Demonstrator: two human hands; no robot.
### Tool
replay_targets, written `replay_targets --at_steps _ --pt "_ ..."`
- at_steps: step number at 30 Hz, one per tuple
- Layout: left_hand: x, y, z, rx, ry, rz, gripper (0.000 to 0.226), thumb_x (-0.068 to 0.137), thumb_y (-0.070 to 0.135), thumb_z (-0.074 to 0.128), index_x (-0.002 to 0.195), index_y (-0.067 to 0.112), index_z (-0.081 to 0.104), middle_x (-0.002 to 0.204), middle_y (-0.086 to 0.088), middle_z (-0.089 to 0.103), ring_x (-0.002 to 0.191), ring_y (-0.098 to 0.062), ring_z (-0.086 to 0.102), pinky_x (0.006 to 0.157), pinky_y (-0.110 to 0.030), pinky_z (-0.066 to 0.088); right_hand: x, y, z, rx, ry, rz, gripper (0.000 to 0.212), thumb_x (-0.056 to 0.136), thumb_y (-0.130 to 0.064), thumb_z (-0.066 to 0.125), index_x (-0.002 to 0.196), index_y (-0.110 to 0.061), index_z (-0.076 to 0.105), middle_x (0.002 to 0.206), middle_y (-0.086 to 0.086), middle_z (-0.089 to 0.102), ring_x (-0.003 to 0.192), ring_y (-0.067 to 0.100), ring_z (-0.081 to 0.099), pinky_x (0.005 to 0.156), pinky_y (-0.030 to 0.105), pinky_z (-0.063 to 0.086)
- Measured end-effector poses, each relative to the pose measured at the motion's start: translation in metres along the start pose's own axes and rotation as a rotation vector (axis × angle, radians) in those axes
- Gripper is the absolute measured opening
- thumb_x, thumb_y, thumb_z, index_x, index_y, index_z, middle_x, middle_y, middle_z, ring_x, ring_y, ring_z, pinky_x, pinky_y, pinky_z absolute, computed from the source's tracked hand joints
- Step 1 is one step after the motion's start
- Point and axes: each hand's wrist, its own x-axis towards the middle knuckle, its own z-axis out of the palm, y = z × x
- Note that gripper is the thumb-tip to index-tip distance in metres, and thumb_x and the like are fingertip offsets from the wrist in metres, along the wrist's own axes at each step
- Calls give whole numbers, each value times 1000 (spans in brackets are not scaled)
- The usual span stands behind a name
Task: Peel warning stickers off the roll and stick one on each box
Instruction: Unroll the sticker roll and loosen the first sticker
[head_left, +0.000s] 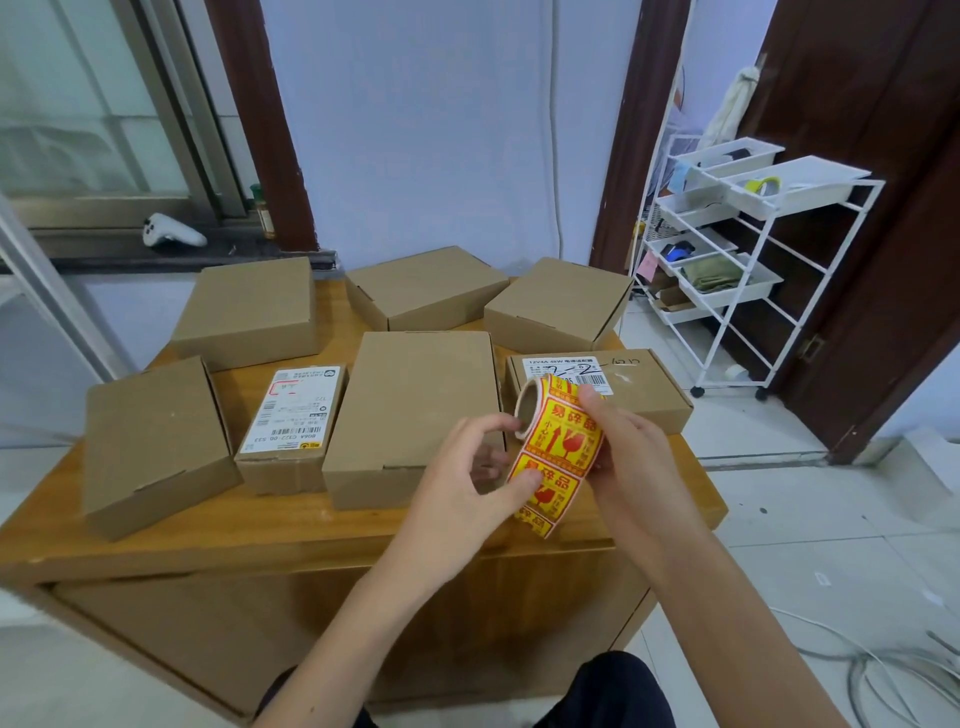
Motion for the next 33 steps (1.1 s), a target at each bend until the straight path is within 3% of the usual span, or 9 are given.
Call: replay_targets --at_steps 4,8,11,15,20,24,27,31,33 --pt "4 8 -1 -40 -19 -34 39 84 39 65 119 45 51 107 22 62 99 7 60 72 -13 54 3 -5 -3 57 -118 59 41 91 -43 52 119 -16 64 114 12 71 110 26 65 102 49 44" --pt "11 10 -5 -113 9 -68 25 88 35 61 113 30 61 97 18 68 90 7 65 64 -10 51 -1 -8 -6 -11 -238 28 38 88 -38 55 118 -17 65 116 11 69 114 27 62 101 45 45" --pt "13 11 -7 -179 -9 -102 25 88 38 59 110 28 63 95 14 72 91 1 68 70 -15 54 -4 -13 -7 -212 -226 -55 29 85 -32 60 109 -18 70 105 5 74 102 19 68 91 32 50" --pt "19 9 -10 -285 17 -140 34 81 50 60 107 29 66 110 -3 67 98 -16 68 86 -38 56 -5 -22 -6 -521 -303 -179 23 85 -23 63 107 -24 70 99 -8 75 87 0 68 69 8 49" --pt "24 14 -12 -301 52 -174 32 86 52 54 94 25 69 103 -4 68 92 -15 68 82 -34 55 -4 -19 -5 -726 -371 -250 18 84 -27 65 100 -23 72 84 -18 72 74 -15 58 65 0 42" --pt "24 17 -9 -307 56 -211 29 88 51 50 93 29 69 84 8 73 83 -6 70 81 -28 52 2 -13 -3 -639 -250 -233 19 88 -26 61 100 -18 74 92 -6 76 79 -6 68 61 1 46" --pt "19 16 -10 -288 -25 -172 39 82 58 51 102 30 68 91 6 72 86 -2 67 76 -19 51 5 -13 -2 -471 -99 -190 23 90 -26 59 90 -8 74 76 -6 75 65 -5 67 56 4 46" --pt "18 16 -7 -84 -131 -112 29 75 55 65 99 39 66 107 11 62 99 -4 60 80 -21 53 9 -13 1 -286 -13 -84 33 87 -37 60 87 -8 76 86 11 76 84 19 68 86 38 50" --pt "18 18 -5 -78 -106 -108 21 79 48 67 98 40 65 104 14 65 95 -1 63 74 -17 53 11 -13 2 -250 -18 -36 37 87 -43 59 92 -10 75 95 13 76 96 27 68 95 42 49"
